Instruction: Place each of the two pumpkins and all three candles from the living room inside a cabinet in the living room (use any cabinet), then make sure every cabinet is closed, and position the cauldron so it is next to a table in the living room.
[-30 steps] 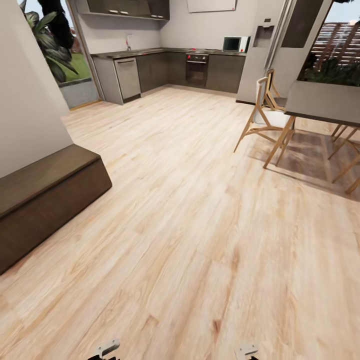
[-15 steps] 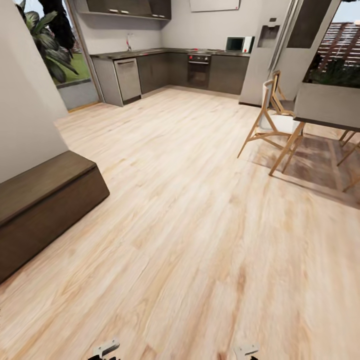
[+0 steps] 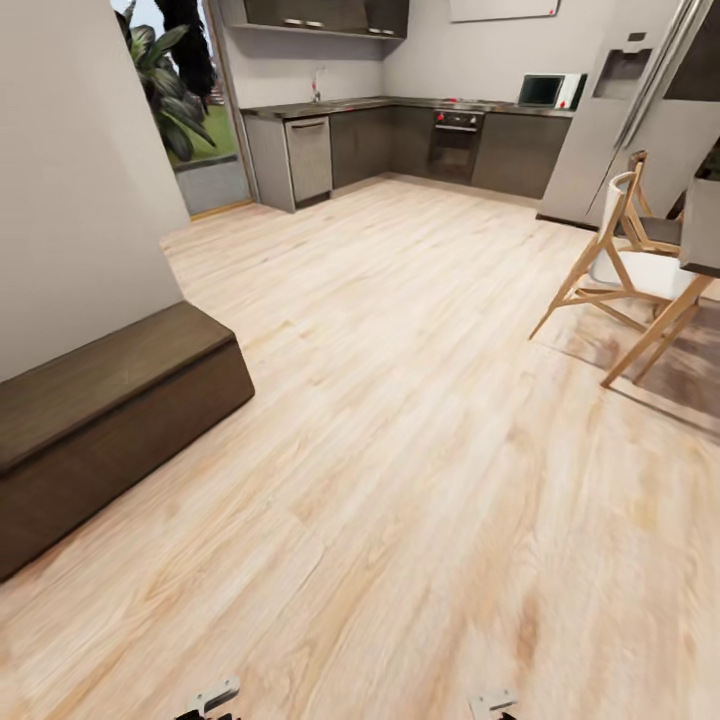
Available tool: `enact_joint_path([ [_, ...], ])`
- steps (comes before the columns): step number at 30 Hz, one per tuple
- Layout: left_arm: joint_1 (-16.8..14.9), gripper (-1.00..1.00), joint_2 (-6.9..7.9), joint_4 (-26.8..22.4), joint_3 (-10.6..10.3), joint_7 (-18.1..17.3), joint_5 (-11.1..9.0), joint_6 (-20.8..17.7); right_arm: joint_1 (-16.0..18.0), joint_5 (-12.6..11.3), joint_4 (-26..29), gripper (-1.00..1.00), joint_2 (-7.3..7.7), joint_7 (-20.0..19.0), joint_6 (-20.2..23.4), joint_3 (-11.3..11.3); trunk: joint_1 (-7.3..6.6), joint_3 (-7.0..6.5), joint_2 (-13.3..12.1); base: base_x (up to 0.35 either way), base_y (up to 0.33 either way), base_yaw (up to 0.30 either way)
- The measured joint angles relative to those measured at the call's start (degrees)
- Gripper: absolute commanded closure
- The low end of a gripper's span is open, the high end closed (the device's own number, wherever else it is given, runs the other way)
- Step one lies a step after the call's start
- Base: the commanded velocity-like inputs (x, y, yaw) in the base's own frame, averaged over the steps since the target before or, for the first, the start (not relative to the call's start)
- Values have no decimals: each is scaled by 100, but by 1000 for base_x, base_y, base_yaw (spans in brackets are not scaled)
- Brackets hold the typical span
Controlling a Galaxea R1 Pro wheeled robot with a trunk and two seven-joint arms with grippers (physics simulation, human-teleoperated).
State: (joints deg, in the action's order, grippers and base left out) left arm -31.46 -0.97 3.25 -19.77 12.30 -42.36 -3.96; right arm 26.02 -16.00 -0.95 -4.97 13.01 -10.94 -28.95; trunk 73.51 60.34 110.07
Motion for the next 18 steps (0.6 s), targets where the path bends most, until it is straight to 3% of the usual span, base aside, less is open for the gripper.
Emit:
enact_joint_path([
  [9, 0, -100, -5, -2, 0, 9, -8, 25, 0, 0, 0, -100, 14, 0, -1, 1, 0, 1, 0, 40, -1, 35],
  [18, 0, -100, 0, 0, 0, 3, 0, 18, 0, 0, -1, -100, 5, 4, -5, -6, 0, 27, 0, 237, -143, 249],
])
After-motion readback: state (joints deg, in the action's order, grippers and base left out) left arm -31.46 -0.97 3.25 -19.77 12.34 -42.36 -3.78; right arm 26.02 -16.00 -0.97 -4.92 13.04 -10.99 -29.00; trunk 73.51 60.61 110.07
